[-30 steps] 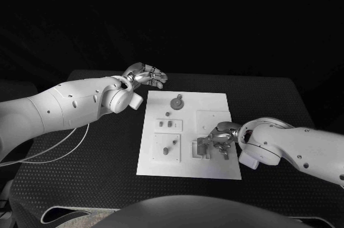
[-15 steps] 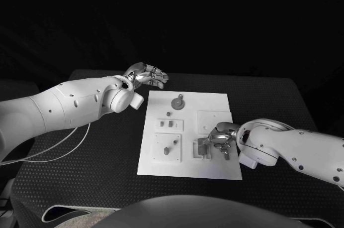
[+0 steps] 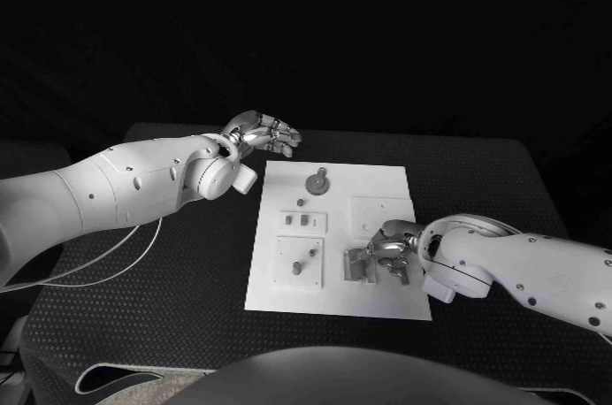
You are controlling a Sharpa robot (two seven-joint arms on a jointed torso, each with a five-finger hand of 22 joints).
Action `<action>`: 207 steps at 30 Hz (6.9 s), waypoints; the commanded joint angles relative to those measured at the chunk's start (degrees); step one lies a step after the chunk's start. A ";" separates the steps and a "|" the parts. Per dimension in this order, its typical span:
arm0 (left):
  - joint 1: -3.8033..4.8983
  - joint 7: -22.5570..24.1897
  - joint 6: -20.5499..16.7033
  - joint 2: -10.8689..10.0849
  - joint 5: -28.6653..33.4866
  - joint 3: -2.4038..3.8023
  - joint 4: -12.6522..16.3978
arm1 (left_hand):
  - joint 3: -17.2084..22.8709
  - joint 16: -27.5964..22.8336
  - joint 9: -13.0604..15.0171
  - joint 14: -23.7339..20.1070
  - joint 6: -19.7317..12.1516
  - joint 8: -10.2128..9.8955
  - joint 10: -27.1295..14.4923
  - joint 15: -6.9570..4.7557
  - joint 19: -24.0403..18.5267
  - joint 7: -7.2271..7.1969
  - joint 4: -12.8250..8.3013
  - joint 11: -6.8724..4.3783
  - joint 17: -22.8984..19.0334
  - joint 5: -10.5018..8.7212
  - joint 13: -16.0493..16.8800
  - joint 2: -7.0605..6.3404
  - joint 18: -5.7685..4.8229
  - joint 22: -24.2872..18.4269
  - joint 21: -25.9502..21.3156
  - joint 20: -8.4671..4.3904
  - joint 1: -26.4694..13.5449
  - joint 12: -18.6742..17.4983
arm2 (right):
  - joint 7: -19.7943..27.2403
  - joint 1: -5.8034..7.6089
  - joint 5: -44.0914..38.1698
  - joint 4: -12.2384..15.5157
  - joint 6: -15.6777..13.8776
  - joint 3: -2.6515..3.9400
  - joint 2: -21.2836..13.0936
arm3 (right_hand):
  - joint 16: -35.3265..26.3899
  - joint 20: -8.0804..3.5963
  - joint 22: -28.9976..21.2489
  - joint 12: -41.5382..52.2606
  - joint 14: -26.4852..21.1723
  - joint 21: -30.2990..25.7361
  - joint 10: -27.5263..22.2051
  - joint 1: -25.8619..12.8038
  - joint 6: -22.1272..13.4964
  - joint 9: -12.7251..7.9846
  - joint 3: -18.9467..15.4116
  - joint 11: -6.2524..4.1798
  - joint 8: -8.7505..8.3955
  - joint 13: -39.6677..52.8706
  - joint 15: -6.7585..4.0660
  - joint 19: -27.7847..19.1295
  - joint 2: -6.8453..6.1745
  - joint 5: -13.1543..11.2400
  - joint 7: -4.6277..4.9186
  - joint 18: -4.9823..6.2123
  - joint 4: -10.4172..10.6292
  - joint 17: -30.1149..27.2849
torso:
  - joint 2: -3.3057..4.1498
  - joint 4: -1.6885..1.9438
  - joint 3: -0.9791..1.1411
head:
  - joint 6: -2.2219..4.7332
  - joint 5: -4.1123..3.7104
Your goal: Assemble the parts on the task board
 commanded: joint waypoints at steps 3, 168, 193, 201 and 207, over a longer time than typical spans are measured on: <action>0.07 0.44 0.68 0.03 0.29 0.05 0.17 | -0.34 -0.41 -0.09 0.24 0.19 0.34 0.27 0.05 -0.23 -0.24 0.14 -0.11 0.11 0.00 -0.04 0.06 -0.16 -0.08 0.12 0.32 -0.49 0.04 | -0.17 -0.17 0.38 -0.10 0.26 -0.05 0.15 | -0.06 0.08 1.15 0.17 0.66 0.37 0.01 1.20 4.14 0.09 5.83 -0.44 0.20 -0.06 -0.98 0.17 1.92 0.23 1.07 0.69 -3.62 -0.01 | 0.01 0.05 -0.01 | 0.01 0.01; 0.07 0.43 1.23 -0.41 0.34 0.04 0.14 | -0.69 -1.56 -0.38 0.41 0.14 0.48 0.30 0.10 -0.34 -0.23 0.98 -0.10 1.56 -0.01 -0.13 0.22 -0.18 -0.36 0.17 0.36 -1.71 -0.05 | 1.30 -3.13 -13.87 2.43 -3.90 -0.17 -6.76 | -0.57 0.00 0.91 1.49 0.58 0.38 -0.10 3.64 4.64 1.98 5.13 -0.38 -1.39 -2.16 -0.83 0.45 -3.29 0.23 1.11 0.69 -3.71 -1.27 | -0.02 0.03 -0.03 | 0.01 -0.84; 0.07 0.38 1.37 -0.17 0.44 0.04 0.06 | -0.70 -1.71 -0.42 0.43 0.13 0.49 0.30 0.09 -0.36 -0.24 1.10 -0.11 1.74 -0.01 -0.14 0.21 -0.17 -0.39 0.17 0.35 -1.85 -0.06 | 1.31 -2.88 -9.53 3.12 -5.93 0.11 -4.91 | -0.78 0.00 0.84 1.24 0.67 0.18 0.05 1.45 5.01 1.86 4.72 -0.55 -1.52 -2.34 -1.07 0.68 -3.07 0.23 0.96 0.69 -3.19 -1.59 | 0.00 -0.01 0.01 | 0.01 -0.98; 0.07 0.41 1.34 -0.18 0.44 0.04 0.09 | -0.69 -1.75 -0.43 0.43 0.13 0.50 0.31 0.08 -0.36 -0.25 1.11 -0.11 1.79 -0.01 -0.14 0.21 -0.16 -0.40 0.17 0.34 -1.85 -0.06 | 1.42 -2.88 -10.31 2.73 -6.14 0.12 -4.44 | -0.79 -0.03 0.85 1.23 0.68 0.17 0.04 1.40 5.01 1.85 4.74 -0.56 -1.54 -2.34 -1.09 0.70 -3.21 0.23 0.95 0.69 -3.25 -1.61 | -0.02 0.07 -0.03 | 0.01 -0.97; 0.07 0.42 1.35 -0.16 0.44 0.04 0.11 | -0.67 -1.77 -0.43 0.44 0.13 0.51 0.31 0.08 -0.37 -0.25 1.12 -0.11 1.82 0.00 -0.15 0.21 -0.16 -0.40 0.17 0.34 -1.84 -0.06 | 1.41 -2.88 -10.96 1.97 -5.85 0.12 -3.80 | -0.80 -0.04 0.85 1.22 0.63 0.16 0.04 1.39 5.00 1.84 4.77 -0.57 -1.56 -2.34 -1.10 0.72 -3.30 0.23 0.94 0.69 -3.29 -1.71 | 0.00 0.09 -0.04 | 0.01 -0.87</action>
